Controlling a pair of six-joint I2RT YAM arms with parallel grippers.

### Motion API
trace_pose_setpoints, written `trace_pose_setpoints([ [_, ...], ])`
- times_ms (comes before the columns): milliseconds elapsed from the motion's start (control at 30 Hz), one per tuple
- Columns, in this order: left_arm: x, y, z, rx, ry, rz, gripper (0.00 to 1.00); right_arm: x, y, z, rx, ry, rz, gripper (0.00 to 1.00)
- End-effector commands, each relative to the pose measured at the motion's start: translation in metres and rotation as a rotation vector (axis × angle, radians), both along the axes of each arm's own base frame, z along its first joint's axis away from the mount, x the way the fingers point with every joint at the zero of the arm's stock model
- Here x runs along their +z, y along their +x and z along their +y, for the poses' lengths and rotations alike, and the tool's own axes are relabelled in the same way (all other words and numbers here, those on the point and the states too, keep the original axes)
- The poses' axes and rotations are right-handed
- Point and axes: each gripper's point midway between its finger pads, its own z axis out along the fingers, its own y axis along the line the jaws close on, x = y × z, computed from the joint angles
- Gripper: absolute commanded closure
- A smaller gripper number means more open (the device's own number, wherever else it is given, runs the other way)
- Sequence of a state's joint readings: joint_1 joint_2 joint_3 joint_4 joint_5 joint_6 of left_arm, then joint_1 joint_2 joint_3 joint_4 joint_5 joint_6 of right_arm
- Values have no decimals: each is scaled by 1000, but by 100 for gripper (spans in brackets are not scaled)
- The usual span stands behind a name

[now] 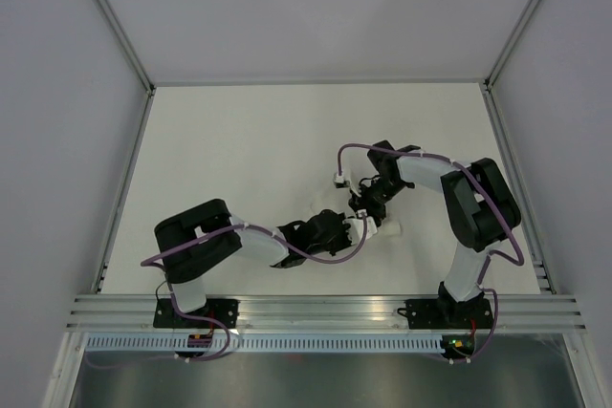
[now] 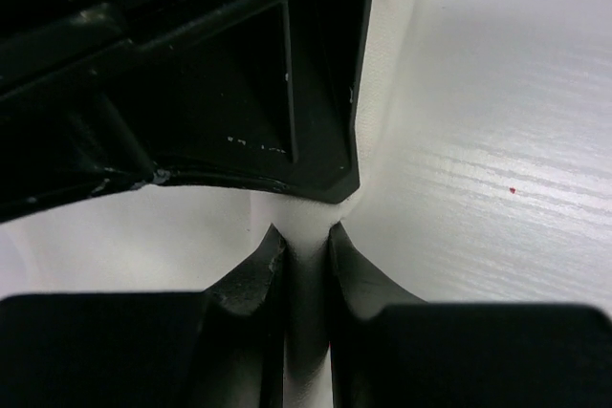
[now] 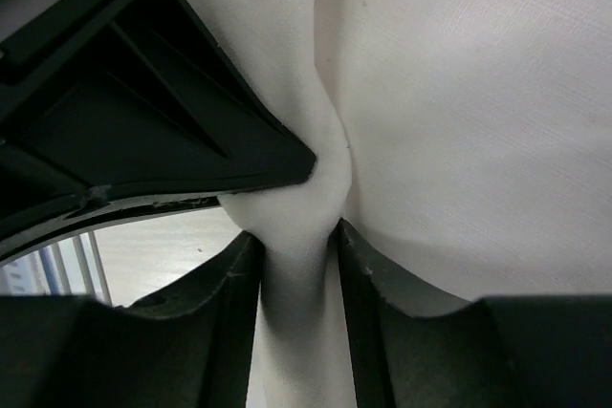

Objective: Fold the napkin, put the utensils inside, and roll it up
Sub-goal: Roll the napkin at the center of the board.

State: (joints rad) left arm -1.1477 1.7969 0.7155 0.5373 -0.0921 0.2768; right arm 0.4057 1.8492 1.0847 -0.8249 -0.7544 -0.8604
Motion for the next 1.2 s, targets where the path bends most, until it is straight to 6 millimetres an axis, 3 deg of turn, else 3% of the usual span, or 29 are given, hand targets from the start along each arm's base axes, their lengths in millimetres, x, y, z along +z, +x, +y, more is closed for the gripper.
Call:
trace_pose_setpoints([
  [0,-59,-41,19,-80,130,248,98,-29,17,-19,6,-116,-114,55],
  [233,-68,-45,23,-87,140,325,98,-1,39,-19,-109,-88,-177,38],
  [767,-78,-39,32,-44,151,463,98,54,96,-39,-368,-7,-227,31],
  [933,-84,-38,32,-35,169,505,98,70,121,-60,-484,20,-254,31],
  [1067,-86,-33,34,-4,178,548,98,93,142,-81,-587,83,-284,30],
  [1100,-89,-34,37,7,192,576,98,98,149,-94,-628,94,-293,30],
  [1133,-86,-32,34,9,188,584,98,105,150,-93,-625,127,-295,30],
  [1167,-87,-29,35,19,188,601,98,112,156,-112,-673,131,-309,30],
])
